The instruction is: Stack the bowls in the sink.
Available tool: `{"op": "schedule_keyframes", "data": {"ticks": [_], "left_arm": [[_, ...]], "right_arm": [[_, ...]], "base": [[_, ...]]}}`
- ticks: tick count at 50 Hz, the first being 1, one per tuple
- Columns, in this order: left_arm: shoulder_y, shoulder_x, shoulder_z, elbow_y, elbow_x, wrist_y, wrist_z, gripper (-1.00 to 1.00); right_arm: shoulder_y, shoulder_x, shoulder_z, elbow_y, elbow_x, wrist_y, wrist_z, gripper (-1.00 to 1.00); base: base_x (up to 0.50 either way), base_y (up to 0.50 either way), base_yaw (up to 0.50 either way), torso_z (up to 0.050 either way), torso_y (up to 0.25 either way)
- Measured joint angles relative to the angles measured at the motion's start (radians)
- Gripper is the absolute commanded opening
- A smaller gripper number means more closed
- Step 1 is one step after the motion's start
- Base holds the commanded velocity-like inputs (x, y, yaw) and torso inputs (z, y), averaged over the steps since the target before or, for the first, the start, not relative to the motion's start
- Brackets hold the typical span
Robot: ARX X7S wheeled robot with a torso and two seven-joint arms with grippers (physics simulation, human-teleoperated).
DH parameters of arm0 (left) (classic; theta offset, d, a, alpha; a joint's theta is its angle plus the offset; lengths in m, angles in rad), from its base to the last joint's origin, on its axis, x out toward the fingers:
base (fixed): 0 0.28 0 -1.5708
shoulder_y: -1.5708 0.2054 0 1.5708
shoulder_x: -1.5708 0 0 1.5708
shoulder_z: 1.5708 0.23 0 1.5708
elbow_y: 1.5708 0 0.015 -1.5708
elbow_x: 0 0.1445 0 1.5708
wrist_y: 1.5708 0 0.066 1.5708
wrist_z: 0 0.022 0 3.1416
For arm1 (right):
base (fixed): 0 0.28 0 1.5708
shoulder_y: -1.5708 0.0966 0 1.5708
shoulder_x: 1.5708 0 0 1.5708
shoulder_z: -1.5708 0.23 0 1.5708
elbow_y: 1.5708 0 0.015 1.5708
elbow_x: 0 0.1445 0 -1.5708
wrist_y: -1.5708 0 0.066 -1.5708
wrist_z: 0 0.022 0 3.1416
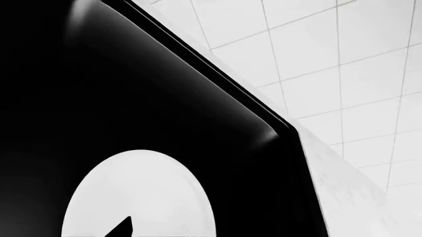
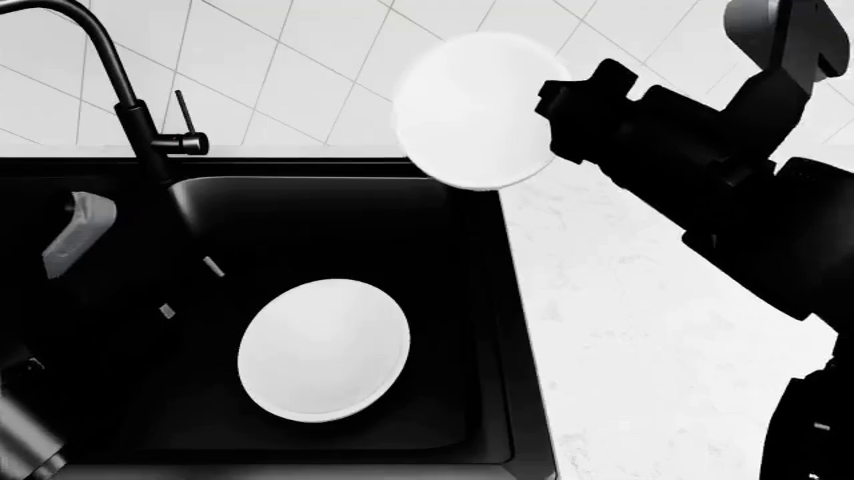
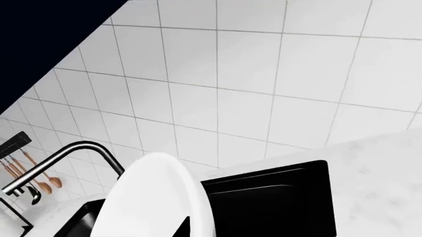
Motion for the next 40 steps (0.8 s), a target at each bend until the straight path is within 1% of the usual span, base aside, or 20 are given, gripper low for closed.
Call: {"op": "schedule_keyframes", "data": {"ticks": [17, 40], "left_arm": [[0.061, -0.013, -0.065, 0.062, -0.043, 0.017, 0.058, 1.00], [0.088, -0.024, -0.112, 0.108, -0.077, 0.039, 0.072, 1.00]], "right_arm": [[0.060, -0.049, -0.064, 0.126, -0.017, -0.001, -0.040, -1.00], [0.109, -0.092, -0.151, 0.299, -0.095, 0.006, -0.152, -1.00]], "base": [[0.00, 0.00, 0.00, 0.001, 0.000], [0.00, 0.00, 0.00, 0.000, 0.000]]}}
